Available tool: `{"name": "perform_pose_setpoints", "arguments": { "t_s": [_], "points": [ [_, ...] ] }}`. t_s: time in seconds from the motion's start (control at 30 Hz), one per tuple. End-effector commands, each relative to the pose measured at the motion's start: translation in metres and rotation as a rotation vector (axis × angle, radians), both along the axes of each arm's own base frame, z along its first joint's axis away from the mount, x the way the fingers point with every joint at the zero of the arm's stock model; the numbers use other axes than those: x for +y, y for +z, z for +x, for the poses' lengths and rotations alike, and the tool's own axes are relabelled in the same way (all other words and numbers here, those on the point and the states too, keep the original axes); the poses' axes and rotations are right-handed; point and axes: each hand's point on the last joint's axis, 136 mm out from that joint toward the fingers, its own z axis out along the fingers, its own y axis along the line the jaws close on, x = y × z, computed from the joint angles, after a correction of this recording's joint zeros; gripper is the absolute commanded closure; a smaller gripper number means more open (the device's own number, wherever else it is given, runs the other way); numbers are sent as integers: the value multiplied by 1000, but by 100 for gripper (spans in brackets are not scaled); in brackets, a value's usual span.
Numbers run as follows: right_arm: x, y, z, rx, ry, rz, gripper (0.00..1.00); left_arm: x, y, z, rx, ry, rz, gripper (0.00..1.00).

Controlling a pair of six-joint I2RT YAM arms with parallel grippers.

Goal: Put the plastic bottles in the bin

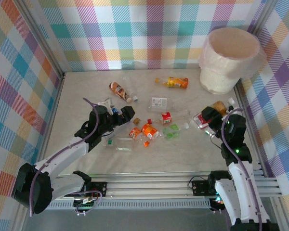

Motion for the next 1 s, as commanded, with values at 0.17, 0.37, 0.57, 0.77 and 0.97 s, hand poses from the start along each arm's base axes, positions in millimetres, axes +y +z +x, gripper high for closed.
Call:
{"name": "perform_pose_setpoints", "arguments": {
  "t_s": [0.17, 0.37, 0.57, 0.77, 0.97],
  "points": [
    [-19, 103, 74, -267, -106, -51, 47, 1, 16, 13, -13, 98, -48, 0],
    [-38, 149, 126, -338, -199, -139, 47, 22, 2, 8, 44, 201, -3, 0],
    [-50, 186, 177, -392, -235, -175, 46, 38, -4, -3, 73, 243, 46, 0],
    [-75, 202, 230, -411, -319, -132, 46, 54, -8, -15, 81, 286, 77, 0],
    [-107, 207, 269, -390, -452, -170, 44, 71, -9, -26, 75, 333, 114, 0]
  ]
}}
